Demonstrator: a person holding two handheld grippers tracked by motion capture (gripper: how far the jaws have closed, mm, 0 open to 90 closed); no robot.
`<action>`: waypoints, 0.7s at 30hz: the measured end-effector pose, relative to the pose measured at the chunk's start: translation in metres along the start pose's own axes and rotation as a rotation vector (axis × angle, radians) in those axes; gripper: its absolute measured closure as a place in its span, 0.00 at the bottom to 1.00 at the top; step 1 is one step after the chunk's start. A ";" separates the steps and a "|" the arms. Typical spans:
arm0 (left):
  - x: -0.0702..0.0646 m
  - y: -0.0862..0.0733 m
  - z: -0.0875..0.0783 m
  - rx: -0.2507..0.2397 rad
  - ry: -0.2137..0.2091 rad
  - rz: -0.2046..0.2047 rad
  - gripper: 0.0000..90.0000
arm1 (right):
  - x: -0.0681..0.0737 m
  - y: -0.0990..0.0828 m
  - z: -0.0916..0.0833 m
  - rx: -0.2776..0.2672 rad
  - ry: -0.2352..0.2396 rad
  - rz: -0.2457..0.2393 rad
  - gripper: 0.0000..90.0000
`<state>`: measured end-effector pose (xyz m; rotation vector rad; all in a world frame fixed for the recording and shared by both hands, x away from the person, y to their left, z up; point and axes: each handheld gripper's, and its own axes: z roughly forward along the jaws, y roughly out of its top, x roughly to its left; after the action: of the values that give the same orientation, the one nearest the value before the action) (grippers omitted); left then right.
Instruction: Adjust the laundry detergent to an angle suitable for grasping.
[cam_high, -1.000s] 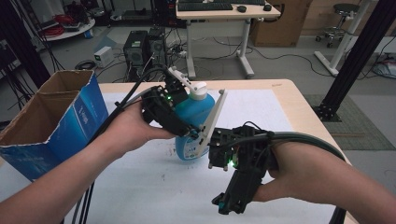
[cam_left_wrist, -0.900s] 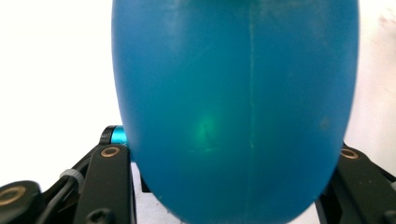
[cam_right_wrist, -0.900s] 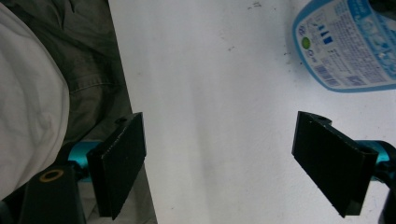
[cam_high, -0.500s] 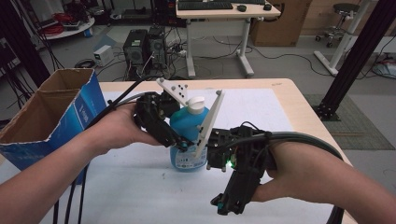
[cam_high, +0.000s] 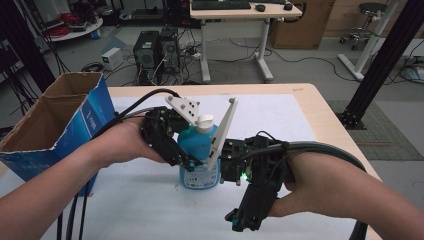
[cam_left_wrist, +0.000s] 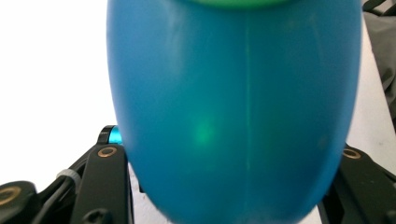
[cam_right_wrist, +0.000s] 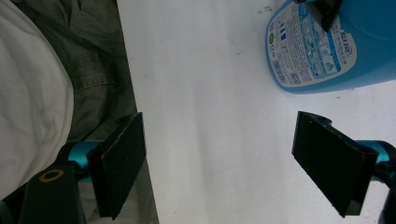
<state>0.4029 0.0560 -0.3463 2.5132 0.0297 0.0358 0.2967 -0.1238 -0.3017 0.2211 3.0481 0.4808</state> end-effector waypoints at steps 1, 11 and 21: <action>0.000 0.000 -0.001 0.013 0.001 0.012 0.48 | 0.000 0.000 0.000 0.004 0.000 0.003 0.19; -0.004 -0.003 -0.019 0.034 0.074 -0.070 0.33 | 0.000 0.003 -0.002 -0.014 0.005 -0.014 0.19; -0.011 -0.009 -0.086 -0.045 0.167 -0.150 0.24 | 0.002 0.008 -0.005 -0.024 0.008 -0.014 0.19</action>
<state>0.3891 0.1136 -0.2825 2.4502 0.2822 0.1831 0.2959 -0.1178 -0.2948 0.1964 3.0476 0.5188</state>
